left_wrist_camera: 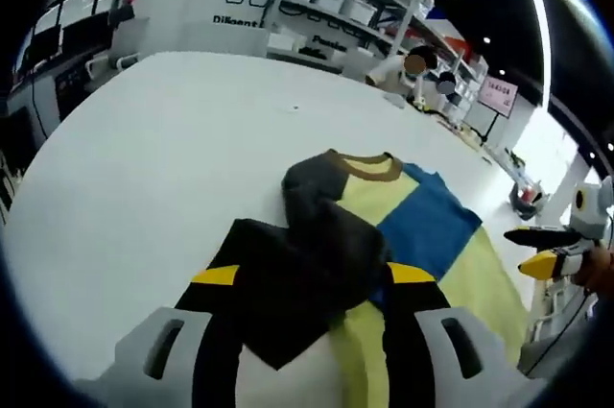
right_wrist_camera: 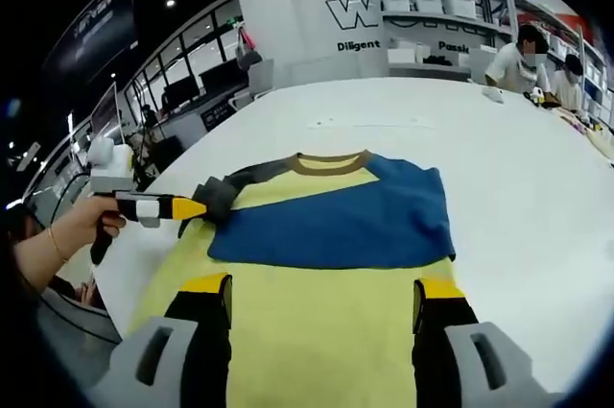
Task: Fold the garment on the visible template until the final outline fits inside the template.
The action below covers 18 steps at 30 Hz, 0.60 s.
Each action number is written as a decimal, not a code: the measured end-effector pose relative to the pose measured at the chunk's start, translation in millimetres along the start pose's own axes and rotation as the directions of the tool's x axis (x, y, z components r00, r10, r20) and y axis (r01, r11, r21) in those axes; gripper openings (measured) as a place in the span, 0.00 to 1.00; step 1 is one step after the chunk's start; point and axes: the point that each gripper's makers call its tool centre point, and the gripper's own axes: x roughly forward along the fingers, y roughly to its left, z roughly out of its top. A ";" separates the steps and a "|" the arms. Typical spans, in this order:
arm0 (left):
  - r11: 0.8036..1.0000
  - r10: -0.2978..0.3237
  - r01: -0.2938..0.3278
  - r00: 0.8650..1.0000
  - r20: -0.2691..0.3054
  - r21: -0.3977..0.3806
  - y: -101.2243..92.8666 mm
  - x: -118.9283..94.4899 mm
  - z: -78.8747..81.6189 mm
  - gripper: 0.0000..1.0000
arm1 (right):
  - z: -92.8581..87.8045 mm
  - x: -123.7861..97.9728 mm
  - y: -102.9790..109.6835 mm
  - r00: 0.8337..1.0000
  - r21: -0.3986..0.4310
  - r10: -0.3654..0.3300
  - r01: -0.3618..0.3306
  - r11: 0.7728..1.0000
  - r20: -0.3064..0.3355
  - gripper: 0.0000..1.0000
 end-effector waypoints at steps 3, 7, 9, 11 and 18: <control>1.000 0.012 -0.012 1.000 0.022 0.002 6.5 -7.6 3.5 0.52 | 0.9 -0.2 -0.1 1.000 -0.002 0.000 0.000 1.000 0.003 0.75; 1.000 0.017 -0.018 0.999 0.043 0.006 10.8 -11.6 8.3 0.53 | 0.3 -0.1 -0.6 1.000 -0.001 -0.002 0.002 1.000 0.001 0.75; 1.000 0.019 -0.020 0.999 0.048 0.012 13.4 -14.0 10.3 0.54 | -0.9 0.4 0.0 1.000 -0.002 -0.001 0.001 1.000 -0.004 0.75; 1.000 0.013 -0.014 0.998 0.061 0.013 23.6 -19.5 15.1 0.54 | -1.5 0.9 1.9 1.000 -0.005 0.002 -0.002 1.000 -0.008 0.75; 1.000 -0.023 0.023 1.000 0.010 0.009 31.2 -14.1 8.4 0.71 | 0.3 0.5 4.0 1.000 -0.011 0.012 -0.012 1.000 -0.004 0.77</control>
